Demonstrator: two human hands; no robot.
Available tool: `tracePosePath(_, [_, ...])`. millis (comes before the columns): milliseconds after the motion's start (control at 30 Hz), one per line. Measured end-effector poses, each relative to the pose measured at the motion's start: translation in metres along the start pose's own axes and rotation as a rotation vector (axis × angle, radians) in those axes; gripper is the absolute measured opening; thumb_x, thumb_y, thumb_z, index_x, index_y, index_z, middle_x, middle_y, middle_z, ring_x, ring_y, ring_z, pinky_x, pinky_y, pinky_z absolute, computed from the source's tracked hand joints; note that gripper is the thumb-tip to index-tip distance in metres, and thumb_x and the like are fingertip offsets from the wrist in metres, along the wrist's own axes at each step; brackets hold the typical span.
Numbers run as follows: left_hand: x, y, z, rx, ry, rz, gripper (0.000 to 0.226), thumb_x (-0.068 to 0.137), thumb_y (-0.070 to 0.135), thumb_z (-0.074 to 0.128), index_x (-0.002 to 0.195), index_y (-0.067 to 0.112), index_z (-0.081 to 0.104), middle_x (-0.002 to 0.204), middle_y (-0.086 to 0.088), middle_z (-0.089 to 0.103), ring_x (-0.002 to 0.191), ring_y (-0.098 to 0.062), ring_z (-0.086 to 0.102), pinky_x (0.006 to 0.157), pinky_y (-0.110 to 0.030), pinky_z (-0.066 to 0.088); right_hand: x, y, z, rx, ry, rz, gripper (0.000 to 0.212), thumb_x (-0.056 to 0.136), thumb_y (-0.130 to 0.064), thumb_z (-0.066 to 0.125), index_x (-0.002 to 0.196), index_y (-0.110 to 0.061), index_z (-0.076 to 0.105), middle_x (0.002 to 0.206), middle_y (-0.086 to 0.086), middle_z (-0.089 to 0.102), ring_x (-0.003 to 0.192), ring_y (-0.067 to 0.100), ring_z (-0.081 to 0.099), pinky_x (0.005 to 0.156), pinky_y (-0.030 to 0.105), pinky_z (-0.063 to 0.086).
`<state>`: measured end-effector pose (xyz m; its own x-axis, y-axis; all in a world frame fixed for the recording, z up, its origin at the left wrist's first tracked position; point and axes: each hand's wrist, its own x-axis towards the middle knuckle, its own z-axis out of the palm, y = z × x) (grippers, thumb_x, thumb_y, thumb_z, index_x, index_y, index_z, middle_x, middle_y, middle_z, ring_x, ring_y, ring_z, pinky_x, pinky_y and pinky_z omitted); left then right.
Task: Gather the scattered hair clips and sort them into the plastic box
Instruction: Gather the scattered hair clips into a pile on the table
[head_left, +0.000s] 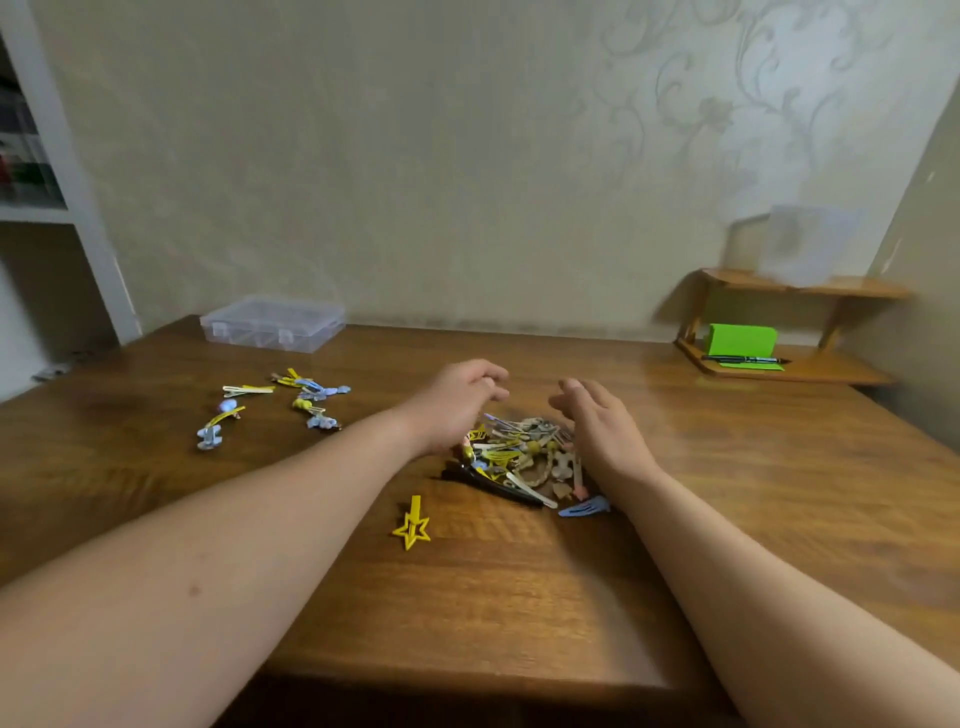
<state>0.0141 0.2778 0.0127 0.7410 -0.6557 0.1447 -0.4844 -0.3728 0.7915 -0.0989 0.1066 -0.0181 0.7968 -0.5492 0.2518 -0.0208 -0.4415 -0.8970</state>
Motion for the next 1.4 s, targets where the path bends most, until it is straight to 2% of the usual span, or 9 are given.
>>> tracePosePath(100, [-0.015, -0.011, -0.007, -0.026, 0.068, -0.003, 0.038, 0.115, 0.022, 0.038, 0.146, 0.017, 0.060, 0.136, -0.001, 0.070, 0.123, -0.017, 0.060, 0.097, -0.030, 0.043, -0.011, -0.003, 0.009, -0.093, 0.088, 0.068, 0.040, 0.111, -0.043, 0.038, 0.126, -0.018, 0.064, 0.114, 0.003, 0.070, 0.094, 0.014, 0.067, 0.072, 0.029, 0.052])
tracePosePath(233, [-0.032, -0.022, 0.012, 0.027, 0.112, -0.017, 0.036, 0.113, 0.032, 0.042, 0.139, 0.023, 0.065, 0.137, 0.000, 0.070, 0.126, -0.020, 0.064, 0.113, -0.041, 0.048, -0.014, -0.016, 0.046, -0.150, 0.129, 0.097, 0.044, 0.109, -0.044, 0.037, 0.126, -0.014, 0.065, 0.125, 0.010, 0.070, 0.119, 0.032, 0.063, 0.088, 0.036, 0.043])
tracePosePath(467, [-0.065, -0.054, -0.063, -0.023, 0.476, -0.035, 0.026, 0.104, 0.037, 0.050, 0.117, 0.029, 0.072, 0.111, 0.007, 0.074, 0.106, -0.019, 0.068, 0.096, -0.039, 0.056, 0.013, -0.025, 0.043, -0.182, 0.123, -0.072, 0.043, 0.111, -0.045, 0.042, 0.119, -0.011, 0.067, 0.119, 0.014, 0.071, 0.103, 0.027, 0.060, 0.083, 0.035, 0.040])
tracePosePath(667, [-0.075, -0.139, -0.162, -0.013, 0.754, -0.260, 0.019, 0.107, 0.028, 0.053, 0.107, 0.026, 0.072, 0.103, 0.006, 0.072, 0.096, -0.021, 0.068, 0.083, -0.037, 0.057, 0.037, -0.027, 0.050, -0.205, 0.042, -0.112, 0.045, 0.110, -0.051, 0.040, 0.117, -0.018, 0.071, 0.119, 0.004, 0.075, 0.108, 0.026, 0.064, 0.090, 0.042, 0.048])
tracePosePath(833, [-0.049, -0.161, -0.186, -0.034, 0.684, -0.288, 0.030, 0.108, 0.041, 0.049, 0.124, 0.029, 0.072, 0.111, 0.011, 0.071, 0.097, -0.010, 0.064, 0.078, -0.028, 0.052, 0.055, -0.045, 0.082, -0.282, -0.120, -0.125, 0.038, 0.109, -0.046, 0.047, 0.121, -0.021, 0.073, 0.117, -0.001, 0.075, 0.090, 0.008, 0.066, 0.075, 0.030, 0.048])
tracePosePath(1033, [-0.013, -0.166, -0.184, 0.000, 0.379, -0.299, 0.044, 0.108, 0.049, 0.043, 0.141, 0.031, 0.067, 0.138, 0.012, 0.067, 0.126, -0.014, 0.058, 0.103, -0.038, 0.046, 0.087, -0.086, 0.177, -0.515, -0.537, -0.218, 0.040, 0.111, -0.046, 0.042, 0.132, -0.024, 0.069, 0.125, 0.001, 0.073, 0.113, 0.023, 0.066, 0.099, 0.035, 0.049])
tracePosePath(1167, [-0.014, -0.173, -0.185, -0.075, 0.313, -0.261, 0.046, 0.111, 0.042, 0.034, 0.139, 0.031, 0.068, 0.126, 0.014, 0.072, 0.125, -0.008, 0.058, 0.102, -0.036, 0.041, 0.090, -0.117, 0.244, -0.570, -0.701, -0.286, 0.042, 0.110, -0.025, 0.038, 0.146, -0.022, 0.061, 0.147, 0.001, 0.061, 0.132, 0.022, 0.055, 0.109, 0.032, 0.040])
tracePosePath(1300, [-0.020, -0.173, -0.186, -0.116, 0.335, -0.239, 0.043, 0.109, 0.042, 0.036, 0.133, 0.031, 0.069, 0.119, 0.010, 0.075, 0.125, -0.010, 0.059, 0.101, -0.036, 0.041, 0.079, -0.125, 0.264, -0.575, -0.782, -0.301, 0.040, 0.109, -0.030, 0.038, 0.131, -0.015, 0.069, 0.127, 0.010, 0.069, 0.113, 0.027, 0.062, 0.100, 0.038, 0.049])
tracePosePath(1400, [-0.026, -0.164, -0.179, -0.107, 0.307, -0.247, 0.040, 0.112, 0.040, 0.035, 0.134, 0.030, 0.066, 0.117, 0.006, 0.073, 0.120, -0.009, 0.058, 0.097, -0.035, 0.042, 0.077, -0.118, 0.247, -0.574, -0.809, -0.303, 0.041, 0.107, -0.027, 0.039, 0.135, -0.024, 0.069, 0.133, 0.003, 0.069, 0.120, 0.024, 0.062, 0.109, 0.041, 0.047])
